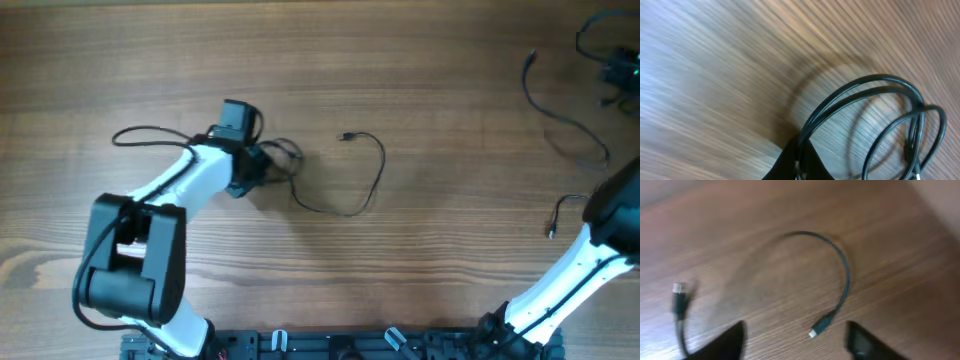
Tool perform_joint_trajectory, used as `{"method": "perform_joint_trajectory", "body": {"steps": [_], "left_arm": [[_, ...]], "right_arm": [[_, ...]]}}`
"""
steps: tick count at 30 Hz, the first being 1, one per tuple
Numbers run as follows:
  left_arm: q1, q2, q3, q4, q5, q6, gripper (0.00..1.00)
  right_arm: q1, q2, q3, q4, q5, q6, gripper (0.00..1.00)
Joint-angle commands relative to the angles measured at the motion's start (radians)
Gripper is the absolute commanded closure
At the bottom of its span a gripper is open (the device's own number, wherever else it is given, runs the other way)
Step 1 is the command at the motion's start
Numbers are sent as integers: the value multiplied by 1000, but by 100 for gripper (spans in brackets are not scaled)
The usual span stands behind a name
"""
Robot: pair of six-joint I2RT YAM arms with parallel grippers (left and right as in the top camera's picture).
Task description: Untangle cables
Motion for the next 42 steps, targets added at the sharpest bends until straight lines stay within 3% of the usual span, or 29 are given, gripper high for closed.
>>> {"method": "perform_joint_trajectory", "body": {"steps": [1, 4, 7, 8, 9, 10, 13, 16, 19, 23, 27, 29, 31, 32, 37, 41, 42], "left_arm": [[-102, 44, -33, 73, 40, 6, 95], [-121, 44, -32, 86, 38, 5, 94], [-119, 44, -32, 82, 38, 6, 94], [-119, 44, -32, 82, 37, 6, 94], [-119, 44, -32, 80, 32, 6, 94], [-120, 44, -32, 74, 23, 6, 94], [-120, 44, -32, 62, 5, 8, 94], [-120, 44, -33, 59, -3, 10, 94], [-120, 44, -33, 58, -11, 10, 94], [-120, 44, -33, 68, -22, 10, 93], [-120, 44, -33, 66, -35, 10, 92], [-120, 44, -33, 67, -37, 10, 92], [-120, 44, -33, 67, -41, 10, 92], [-120, 44, -33, 67, -41, 10, 92], [-120, 44, -33, 74, -41, 9, 92], [-121, 44, -33, 83, -40, 5, 96], [-122, 44, -33, 87, -36, 5, 96]], "right_arm": [[2, 67, 8, -7, 26, 11, 0], [2, 41, 8, -48, 2, 92, 0], [3, 26, 8, -206, 11, 198, 0], [3, 26, 8, -261, 60, 309, 0], [3, 26, 8, -376, 137, 521, 0], [3, 25, 8, -422, 141, 570, 0], [5, 19, 8, -512, 167, 595, 0], [4, -9, 8, -583, 345, 729, 0], [4, -54, 8, -582, 438, 731, 0], [3, -60, -28, -650, 281, 727, 0], [3, -59, -202, -573, 267, 729, 0], [3, -59, -283, -480, 259, 722, 15], [3, -59, -318, -370, 197, 674, 75], [2, -63, -304, -319, 160, 667, 92], [2, -63, -114, -193, 169, 519, 96], [0, -61, -64, 18, 278, 380, 95], [1, -53, -64, 37, 279, 343, 84]]}}
